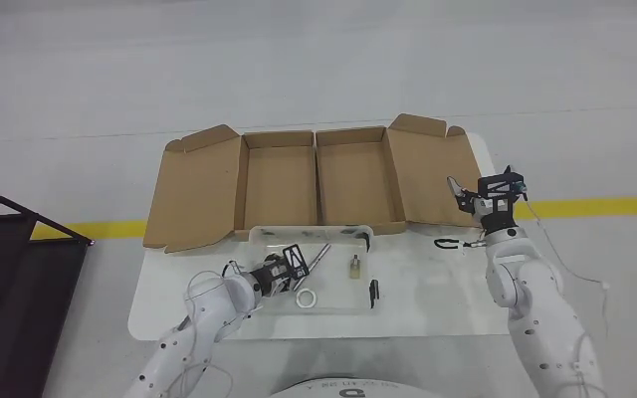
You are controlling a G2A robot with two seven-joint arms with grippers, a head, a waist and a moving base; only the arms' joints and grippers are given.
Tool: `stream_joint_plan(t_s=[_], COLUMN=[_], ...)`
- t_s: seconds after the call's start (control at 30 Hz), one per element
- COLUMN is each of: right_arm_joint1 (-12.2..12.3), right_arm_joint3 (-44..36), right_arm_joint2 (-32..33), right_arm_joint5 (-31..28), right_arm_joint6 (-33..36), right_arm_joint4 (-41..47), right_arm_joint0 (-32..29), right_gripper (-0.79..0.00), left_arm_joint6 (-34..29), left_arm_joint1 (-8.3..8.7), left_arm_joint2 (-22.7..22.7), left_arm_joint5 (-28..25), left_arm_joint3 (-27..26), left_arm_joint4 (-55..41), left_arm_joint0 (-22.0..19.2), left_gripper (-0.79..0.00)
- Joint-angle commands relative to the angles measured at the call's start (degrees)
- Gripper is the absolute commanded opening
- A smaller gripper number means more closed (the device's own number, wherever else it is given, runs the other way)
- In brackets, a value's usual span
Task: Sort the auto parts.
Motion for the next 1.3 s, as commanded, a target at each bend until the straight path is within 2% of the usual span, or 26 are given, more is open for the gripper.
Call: stream_joint_plan(t_s=[0.0, 0.13, 0.2, 0.33, 0.43, 0.6, 0.77, 0.8, 0.87, 1.17, 1.23, 1.27], right_arm_joint1=[0.0, 0.0, 0.0, 0.0, 0.0, 0.0, 0.0, 0.0, 0.0, 0.0, 0.0, 0.0], right_arm_joint3=[0.0, 0.0, 0.0, 0.0, 0.0, 0.0, 0.0, 0.0, 0.0, 0.0, 0.0, 0.0], right_arm_joint2=[0.0, 0.0, 0.0, 0.0, 0.0, 0.0, 0.0, 0.0, 0.0, 0.0, 0.0, 0.0], right_arm_joint5=[0.0, 0.0, 0.0, 0.0, 0.0, 0.0, 0.0, 0.0, 0.0, 0.0, 0.0, 0.0], right_arm_joint6=[0.0, 0.0, 0.0, 0.0, 0.0, 0.0, 0.0, 0.0, 0.0, 0.0, 0.0, 0.0], right_arm_joint4=[0.0, 0.0, 0.0, 0.0, 0.0, 0.0, 0.0, 0.0, 0.0, 0.0, 0.0, 0.0], right_arm_joint0=[0.0, 0.0, 0.0, 0.0, 0.0, 0.0, 0.0, 0.0, 0.0, 0.0, 0.0, 0.0], right_gripper=[0.0, 0.0, 0.0, 0.0, 0.0, 0.0, 0.0, 0.0, 0.0, 0.0, 0.0, 0.0], left_arm_joint6=[0.11, 1.14, 2.35, 2.44, -1.31, -8.53, -11.91, -12.12, -11.27, -11.27, -10.45, -10.99], left_arm_joint1=[0.14, 0.35, 0.33, -0.2, -0.67, -0.68, -0.3, -0.18, 0.22, 0.22, 0.14, 0.12], left_arm_joint2=[-0.46, -1.95, -2.85, -5.51, -6.44, -7.85, -9.54, -9.98, -10.96, -10.96, -10.76, -11.03], left_arm_joint5=[-0.1, 0.04, -0.59, -0.47, 1.65, 3.53, 4.97, 5.07, 4.79, 4.79, 4.77, 4.84], left_arm_joint3=[-1.35, -3.57, -3.8, -0.18, 2.72, 4.18, 4.05, 3.57, 1.66, 1.66, 1.81, 2.31], left_arm_joint4=[-0.47, -3.72, -9.03, -30.52, -48.05, -65.32, -69.53, -68.33, -58.27, -58.27, -61.6, -66.26], left_arm_joint0=[0.69, 2.17, 2.82, 1.97, -0.08, -3.03, -3.99, -4.23, -4.51, -4.51, -4.09, -3.78], left_gripper=[-0.785, -0.785, -0.785, -0.785, -0.785, -0.785, -0.785, -0.785, -0.785, -0.785, -0.785, -0.785])
